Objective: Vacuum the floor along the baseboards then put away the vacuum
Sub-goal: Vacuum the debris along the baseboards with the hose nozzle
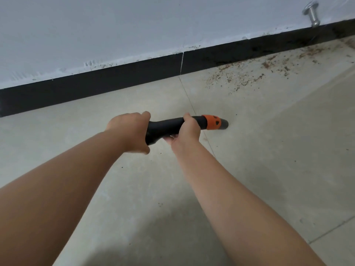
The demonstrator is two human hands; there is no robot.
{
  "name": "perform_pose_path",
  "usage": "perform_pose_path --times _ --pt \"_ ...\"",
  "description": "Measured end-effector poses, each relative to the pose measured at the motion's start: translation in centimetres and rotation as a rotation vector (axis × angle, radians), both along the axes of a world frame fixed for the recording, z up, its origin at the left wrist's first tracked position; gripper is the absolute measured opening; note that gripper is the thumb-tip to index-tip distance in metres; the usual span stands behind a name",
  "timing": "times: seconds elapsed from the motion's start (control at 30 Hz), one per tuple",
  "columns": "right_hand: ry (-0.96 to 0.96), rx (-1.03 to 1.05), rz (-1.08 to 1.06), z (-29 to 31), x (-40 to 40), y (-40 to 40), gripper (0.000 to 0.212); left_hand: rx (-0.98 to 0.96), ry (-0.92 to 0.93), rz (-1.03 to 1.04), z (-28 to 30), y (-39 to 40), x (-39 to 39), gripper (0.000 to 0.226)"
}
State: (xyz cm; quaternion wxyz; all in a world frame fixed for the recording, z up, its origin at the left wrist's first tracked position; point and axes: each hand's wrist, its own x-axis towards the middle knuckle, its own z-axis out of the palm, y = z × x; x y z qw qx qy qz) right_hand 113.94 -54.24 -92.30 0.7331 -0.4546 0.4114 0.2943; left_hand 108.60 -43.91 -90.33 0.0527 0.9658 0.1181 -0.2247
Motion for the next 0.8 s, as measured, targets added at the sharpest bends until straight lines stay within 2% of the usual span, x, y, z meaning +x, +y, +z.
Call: perform_pose_path --times 0.3,0.43,0.7,0.8 --pt "-0.051 -0.048 0.028 -0.7 2.2 -1.1 0.047 0.009 -0.010 0.035 -0.9 -1.8 1.6 0.043" --pt "-0.067 -0.130 0.028 -0.9 3.0 -1.5 0.048 0.003 -0.026 0.027 -0.9 -2.8 2.1 0.043" --pt "-0.083 -0.237 0.010 -1.6 4.7 -3.5 0.048 -0.089 -0.019 0.001 -2.0 -5.2 3.8 0.044" --pt "-0.094 -0.161 -0.019 -1.5 3.4 -2.7 0.047 -0.115 -0.027 0.031 -2.2 -3.6 3.1 0.043"
